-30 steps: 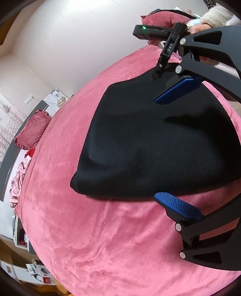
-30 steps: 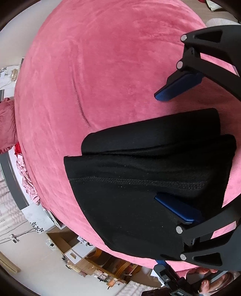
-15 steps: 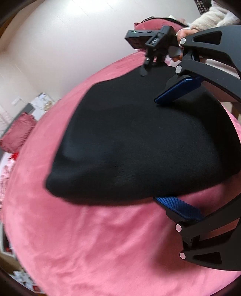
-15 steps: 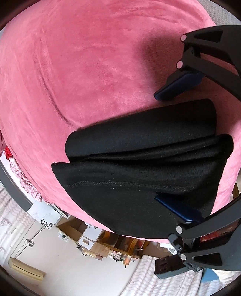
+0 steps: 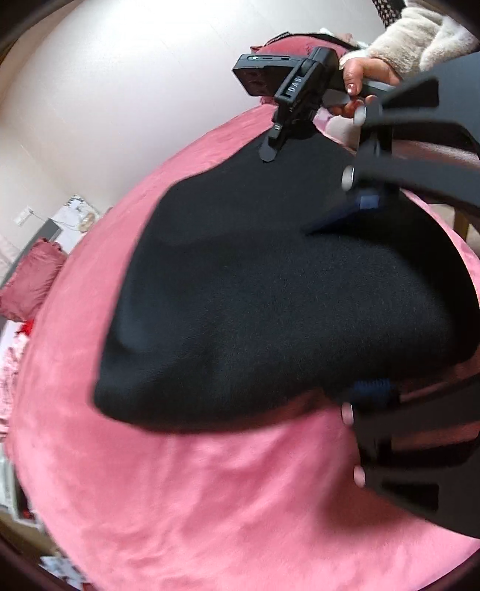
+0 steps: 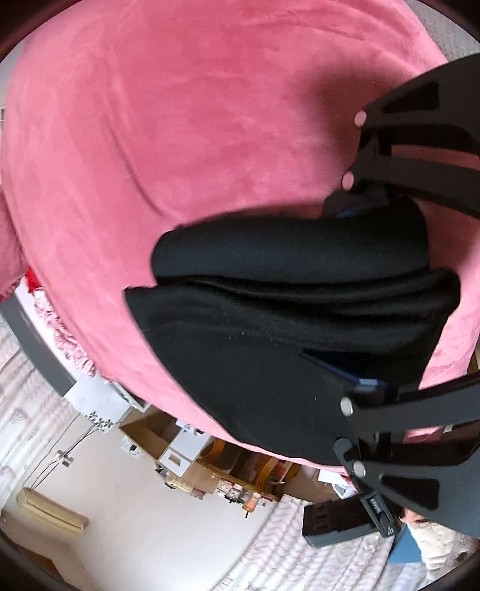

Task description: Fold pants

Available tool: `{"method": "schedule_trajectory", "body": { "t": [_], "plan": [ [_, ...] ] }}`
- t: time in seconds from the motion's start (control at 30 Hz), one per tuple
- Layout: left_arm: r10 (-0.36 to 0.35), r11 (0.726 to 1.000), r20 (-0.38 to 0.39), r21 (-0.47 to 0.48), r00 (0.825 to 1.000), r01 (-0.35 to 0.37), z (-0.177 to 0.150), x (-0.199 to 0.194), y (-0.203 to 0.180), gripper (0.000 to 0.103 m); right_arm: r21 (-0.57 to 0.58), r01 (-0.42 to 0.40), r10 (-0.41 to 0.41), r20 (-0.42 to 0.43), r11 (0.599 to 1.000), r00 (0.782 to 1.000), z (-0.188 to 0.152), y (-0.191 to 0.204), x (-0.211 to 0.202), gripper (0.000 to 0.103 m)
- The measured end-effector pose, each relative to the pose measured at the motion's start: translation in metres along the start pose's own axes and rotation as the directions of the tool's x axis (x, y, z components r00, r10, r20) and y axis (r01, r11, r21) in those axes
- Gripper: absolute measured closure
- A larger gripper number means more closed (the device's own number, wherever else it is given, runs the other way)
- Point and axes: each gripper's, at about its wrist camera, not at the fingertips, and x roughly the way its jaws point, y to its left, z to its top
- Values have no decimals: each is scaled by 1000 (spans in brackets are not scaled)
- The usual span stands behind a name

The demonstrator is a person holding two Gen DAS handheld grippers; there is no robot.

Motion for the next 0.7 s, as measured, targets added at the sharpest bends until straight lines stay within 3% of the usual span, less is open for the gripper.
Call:
{"method": "schedule_trajectory", "body": {
  "t": [0.1,0.2,0.3,0.5,0.7],
  "plan": [
    [20,998,48,53,999,-23,8,-15,-12,63,-92,12,-7,51,996,999,4,23,-11,54],
    [57,986,134,151,989,-77,20,-34,-30,63,-145,-3,18,103,989,995,12,43,-17,54],
    [78,976,186,187,979,-113,37,-43,-32,63,-179,-19,47,156,984,987,31,56,-10,54],
    [142,950,246,238,959,-201,97,-37,-12,63,-253,19,28,179,967,983,92,71,42,54],
    [183,957,248,178,951,-230,156,-4,26,63,-218,57,-9,216,974,976,137,64,97,52]
  ]
}}
